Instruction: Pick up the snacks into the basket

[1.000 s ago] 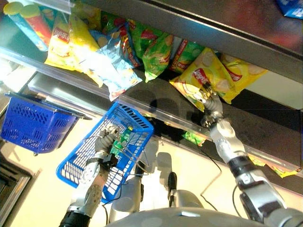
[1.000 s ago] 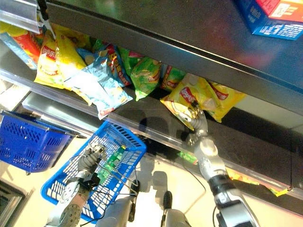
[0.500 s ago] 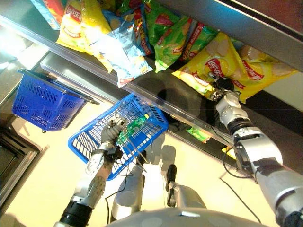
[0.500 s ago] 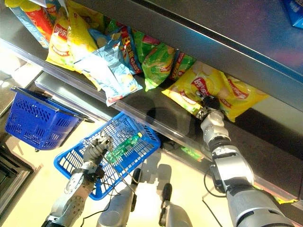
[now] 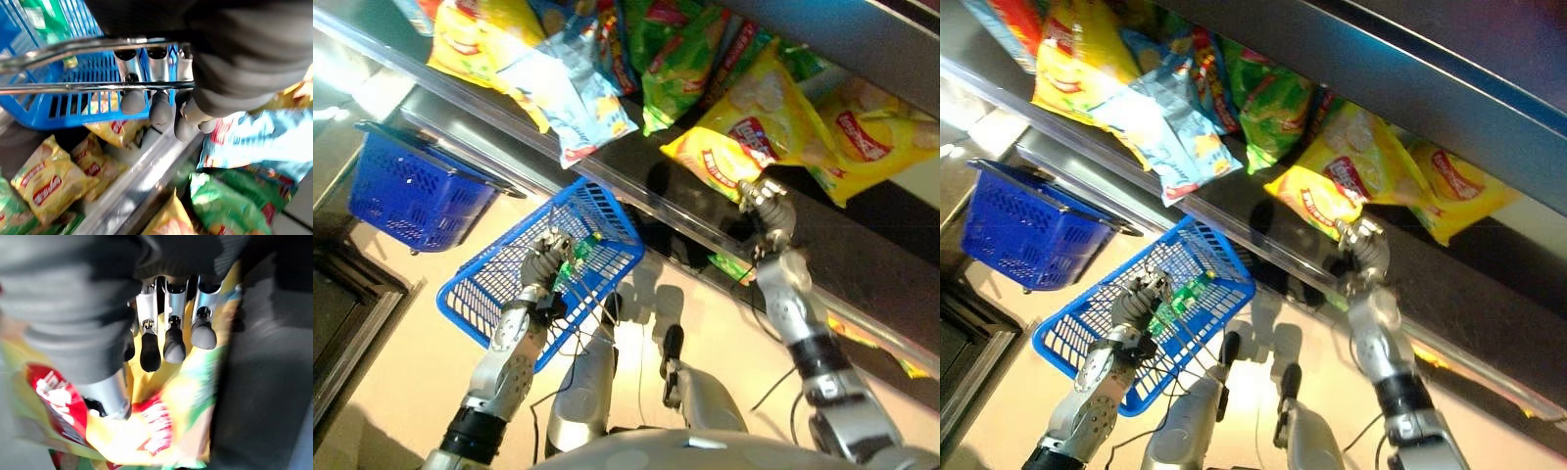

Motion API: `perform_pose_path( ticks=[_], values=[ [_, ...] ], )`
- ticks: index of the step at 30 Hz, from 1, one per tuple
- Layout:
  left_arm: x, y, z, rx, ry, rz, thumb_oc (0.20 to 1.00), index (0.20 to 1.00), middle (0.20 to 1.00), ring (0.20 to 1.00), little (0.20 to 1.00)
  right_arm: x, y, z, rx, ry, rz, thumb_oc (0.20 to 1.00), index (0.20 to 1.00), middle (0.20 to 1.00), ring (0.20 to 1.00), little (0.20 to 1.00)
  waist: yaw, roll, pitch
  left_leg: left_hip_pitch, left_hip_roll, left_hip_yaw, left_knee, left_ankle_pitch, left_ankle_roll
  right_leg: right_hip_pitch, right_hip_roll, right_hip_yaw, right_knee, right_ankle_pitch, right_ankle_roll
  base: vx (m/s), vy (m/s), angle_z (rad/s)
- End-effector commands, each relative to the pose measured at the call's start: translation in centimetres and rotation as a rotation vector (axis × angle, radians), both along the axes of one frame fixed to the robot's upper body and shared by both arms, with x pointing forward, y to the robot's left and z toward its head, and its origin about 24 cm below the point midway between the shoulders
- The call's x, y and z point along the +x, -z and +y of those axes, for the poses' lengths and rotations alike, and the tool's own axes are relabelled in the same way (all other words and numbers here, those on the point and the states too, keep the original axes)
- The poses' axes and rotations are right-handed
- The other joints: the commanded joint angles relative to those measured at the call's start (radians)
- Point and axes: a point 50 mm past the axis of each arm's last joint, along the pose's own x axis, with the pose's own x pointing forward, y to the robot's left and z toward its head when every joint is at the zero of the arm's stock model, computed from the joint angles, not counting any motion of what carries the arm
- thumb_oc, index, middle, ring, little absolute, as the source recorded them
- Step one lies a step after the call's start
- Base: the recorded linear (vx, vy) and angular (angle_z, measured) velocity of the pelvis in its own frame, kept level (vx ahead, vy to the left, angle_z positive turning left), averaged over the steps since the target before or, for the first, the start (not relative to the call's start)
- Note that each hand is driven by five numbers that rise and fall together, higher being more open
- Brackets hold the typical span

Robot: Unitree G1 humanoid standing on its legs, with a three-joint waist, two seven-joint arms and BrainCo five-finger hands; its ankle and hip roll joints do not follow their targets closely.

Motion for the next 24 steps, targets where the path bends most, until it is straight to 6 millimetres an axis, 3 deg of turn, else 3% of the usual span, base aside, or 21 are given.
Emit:
perform_pose_path(
  ticks=[1,2,3,6,8,10,11,12,15,18,20,22,23,24],
  values=[
    [0.1,-7.1,-0.4,-0.057,0.024,-0.402,0.2,0.2,0.2,0.2,0.2,-0.4,-2.7,-0.8,-0.062,0.001,-0.186,0.2,0.2,0.2,0.2,0.2,-0.016,-0.002,-0.122,0.004,0.034,0.042,0.045,-0.075,-0.012,-0.027,-0.022,0.016,0.108,0.099,0.113,-0.08,0.09,-0.76],
    [0.1,-7.1,-0.3,-0.052,0.021,-0.403,0.2,0.2,0.2,0.2,0.2,-0.8,-2.4,-0.9,-0.083,0.007,-0.176,0.2,0.2,0.2,0.2,0.2,-0.015,0.003,-0.127,0.003,0.044,0.052,0.046,-0.071,-0.01,-0.018,-0.022,0.002,0.136,0.083,0.109,-0.08,0.072,-0.83],
    [0.0,-6.8,0.0,-0.038,0.022,-0.394,0.2,0.2,0.2,0.2,0.2,-1.5,-2.4,-1.9,-0.141,0.042,-0.177,0.2,0.2,0.2,0.2,0.2,-0.011,0.01,-0.155,0.012,0.068,0.072,0.032,-0.064,-0.007,0.023,-0.035,-0.024,0.167,0.027,0.093,-0.05,0.039,-0.66],
    [-0.1,-6.2,0.1,-0.046,0.029,-0.371,0.2,0.2,0.2,0.2,0.2,-1.7,-2.4,-2.1,-0.156,0.054,-0.182,0.2,0.2,0.2,0.2,0.2,-0.002,0.013,-0.181,0.022,0.082,0.093,0.027,-0.06,-0.007,0.066,-0.054,-0.013,0.197,0.009,0.088,-0.05,-0.046,-0.62],
    [0.0,-5.9,0.0,-0.054,0.032,-0.357,0.2,0.2,0.2,0.2,0.2,-1.8,-2.7,-2.0,-0.158,0.049,-0.202,0.2,0.2,0.2,0.2,0.2,0.002,0.009,-0.21,0.018,0.092,0.106,0.042,-0.057,-0.015,0.114,-0.082,0.019,0.188,0.021,0.092,-0.05,-0.138,-0.47],
    [0.1,-5.8,0.0,-0.055,0.031,-0.349,0.2,0.2,0.2,0.2,0.2,-2.1,-3.1,-1.9,-0.177,0.029,-0.225,0.2,0.2,0.2,0.2,0.2,-0.008,0.003,-0.227,0.012,0.099,0.108,0.065,-0.05,-0.025,0.147,-0.087,0.096,0.192,0.036,0.103,-0.1,-0.19,-0.36],
    [0.2,-5.8,-0.2,-0.054,0.037,-0.348,0.2,0.2,0.2,0.2,0.2,-2.2,-3.5,-1.8,-0.198,0.018,-0.245,0.2,0.2,0.2,0.2,0.2,-0.02,0.002,-0.237,0.002,0.105,0.107,0.074,-0.044,-0.031,0.171,-0.077,0.139,0.177,0.019,0.108,-0.13,-0.206,-0.14],
    [0.3,-5.7,-0.2,-0.055,0.039,-0.343,0.2,0.2,0.2,0.2,0.2,-2.4,-3.9,-1.9,-0.209,-0.001,-0.262,0.2,0.2,0.2,0.2,0.2,-0.029,0.004,-0.24,-0.007,0.123,0.105,0.087,-0.031,-0.04,0.187,-0.047,0.173,0.158,-0.052,0.091,-0.12,-0.202,-0.11],
    [0.0,-5.6,-0.2,-0.042,0.057,-0.34,0.2,0.2,0.2,0.2,0.2,-2.5,-3.8,-1.3,-0.195,-0.052,-0.274,0.2,0.2,0.2,0.2,0.2,-0.035,0.021,-0.236,-0.008,0.163,0.092,0.085,0.012,-0.064,0.185,-0.006,0.144,0.157,-0.146,0.048,-0.17,-0.271,-0.16],
    [-0.2,-5.3,-0.1,-0.076,0.045,-0.325,0.2,0.2,0.2,0.2,0.2,-2.8,-3.1,-0.6,-0.204,-0.114,-0.25,0.2,0.2,0.2,0.2,0.2,-0.043,0.063,-0.217,0.005,0.236,0.051,-0.018,0.132,-0.108,0.165,0.071,0.136,0.174,-0.191,0.011,-0.31,-0.375,-0.17],
    [-0.5,-4.9,-0.3,-0.093,0.051,-0.308,0.2,0.2,0.2,0.2,0.2,-3.2,-2.9,-0.8,-0.22,-0.127,-0.236,0.2,0.2,0.2,0.2,0.2,-0.05,0.076,-0.204,0.007,0.249,0.032,-0.054,0.151,-0.117,0.157,0.094,0.108,0.181,-0.193,0.005,-0.24,-0.284,0.16],
    [-0.4,-4.6,-0.6,-0.119,0.049,-0.296,0.2,0.2,0.2,0.2,0.2,-3.6,-2.4,-1.4,-0.245,-0.107,-0.208,0.2,0.2,0.2,0.2,0.2,-0.066,0.077,-0.192,0.003,0.257,0.081,-0.066,0.154,-0.129,0.161,0.096,0.071,0.178,-0.181,-0.003,-0.25,-0.183,0.5],
    [-0.4,-4.7,-0.8,-0.114,0.066,-0.299,0.2,0.2,0.2,0.2,0.2,-3.8,-2.3,-1.7,-0.247,-0.093,-0.198,0.2,0.2,0.2,0.2,0.2,-0.078,0.064,-0.191,0.021,0.242,0.103,-0.016,0.122,-0.117,0.162,0.08,0.054,0.161,-0.158,-0.008,-0.26,-0.142,0.58],
    [-0.3,-4.7,-0.8,-0.115,0.066,-0.3,0.2,0.2,0.2,0.2,0.2,-3.8,-2.3,-1.7,-0.247,-0.093,-0.199,0.2,0.2,0.2,0.2,0.2,-0.077,0.067,-0.192,0.018,0.246,0.103,-0.015,0.124,-0.118,0.161,0.084,0.055,0.158,-0.153,-0.008,-0.41,-0.16,0.37]
  ],
)
